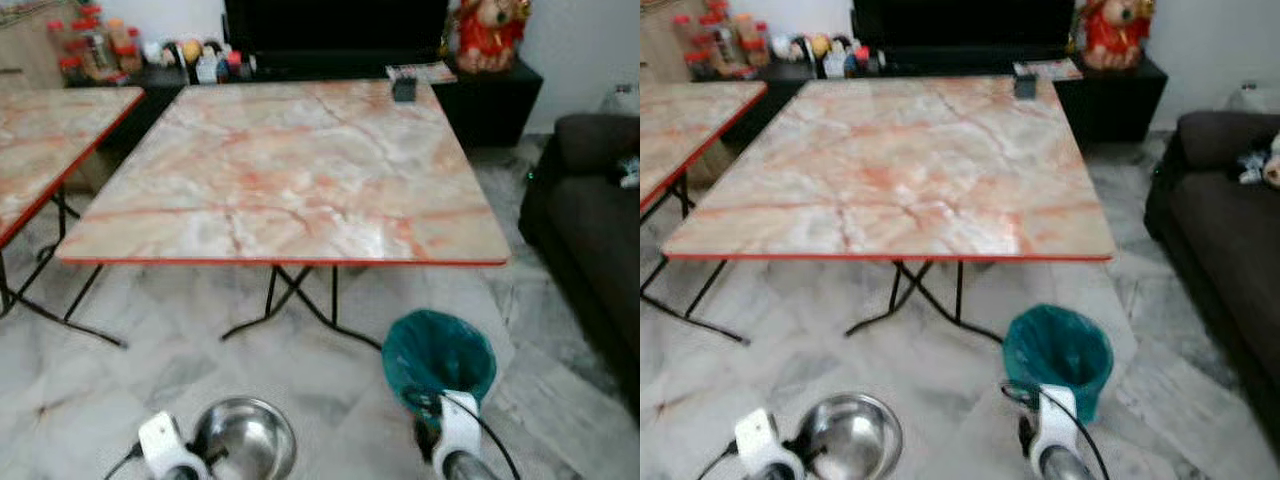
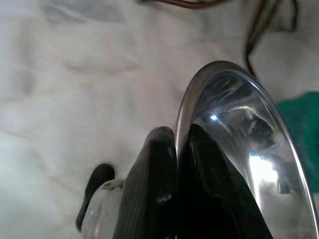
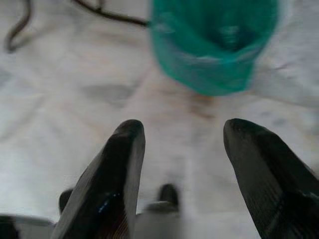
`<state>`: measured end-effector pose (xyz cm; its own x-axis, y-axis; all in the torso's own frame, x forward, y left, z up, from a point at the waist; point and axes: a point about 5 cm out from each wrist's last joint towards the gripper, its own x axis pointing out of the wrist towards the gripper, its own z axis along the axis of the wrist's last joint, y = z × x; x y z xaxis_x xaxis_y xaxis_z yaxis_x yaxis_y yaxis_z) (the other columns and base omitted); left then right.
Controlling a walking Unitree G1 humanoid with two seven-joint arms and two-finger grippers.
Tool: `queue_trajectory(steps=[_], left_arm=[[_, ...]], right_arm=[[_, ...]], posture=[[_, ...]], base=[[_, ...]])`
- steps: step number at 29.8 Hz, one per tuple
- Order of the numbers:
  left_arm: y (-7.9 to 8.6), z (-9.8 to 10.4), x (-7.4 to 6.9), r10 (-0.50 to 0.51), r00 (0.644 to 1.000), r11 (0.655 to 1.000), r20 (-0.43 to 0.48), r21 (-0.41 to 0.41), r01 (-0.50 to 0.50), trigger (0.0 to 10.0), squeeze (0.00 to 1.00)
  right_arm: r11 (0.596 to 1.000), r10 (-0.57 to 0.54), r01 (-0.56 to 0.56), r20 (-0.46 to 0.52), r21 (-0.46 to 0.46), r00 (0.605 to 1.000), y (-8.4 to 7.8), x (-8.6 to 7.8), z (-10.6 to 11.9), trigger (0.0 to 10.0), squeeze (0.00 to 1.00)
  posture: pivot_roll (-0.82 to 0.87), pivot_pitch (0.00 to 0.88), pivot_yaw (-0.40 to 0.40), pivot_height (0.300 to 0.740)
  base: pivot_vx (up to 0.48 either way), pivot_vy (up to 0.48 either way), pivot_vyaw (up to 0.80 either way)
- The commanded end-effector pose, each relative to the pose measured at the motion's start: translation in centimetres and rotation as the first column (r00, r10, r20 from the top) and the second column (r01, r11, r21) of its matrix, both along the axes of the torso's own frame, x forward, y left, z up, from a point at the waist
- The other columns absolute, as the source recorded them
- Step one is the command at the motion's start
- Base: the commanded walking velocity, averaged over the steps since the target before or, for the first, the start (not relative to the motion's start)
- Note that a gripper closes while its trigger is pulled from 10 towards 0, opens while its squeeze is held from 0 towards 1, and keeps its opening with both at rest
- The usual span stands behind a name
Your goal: Setting the table
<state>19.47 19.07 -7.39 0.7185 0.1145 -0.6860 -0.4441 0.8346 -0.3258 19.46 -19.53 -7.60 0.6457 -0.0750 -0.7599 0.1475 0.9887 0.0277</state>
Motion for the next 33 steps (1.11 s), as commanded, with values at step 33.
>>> queue_trajectory(steps=[33], left_arm=[[1.3,0.6,0.7,0.029,0.999,0.999,0.019,0.043,-0.03,10.0,0.0]], right_arm=[[0.999,0.039,-0.039,-0.009,0.011,0.999,1.1,0.6,0.1,10.0,0.0]], posture=[[0.02,0.0,0.01,0.719]], base=[[0.256,0.0,0.0]])
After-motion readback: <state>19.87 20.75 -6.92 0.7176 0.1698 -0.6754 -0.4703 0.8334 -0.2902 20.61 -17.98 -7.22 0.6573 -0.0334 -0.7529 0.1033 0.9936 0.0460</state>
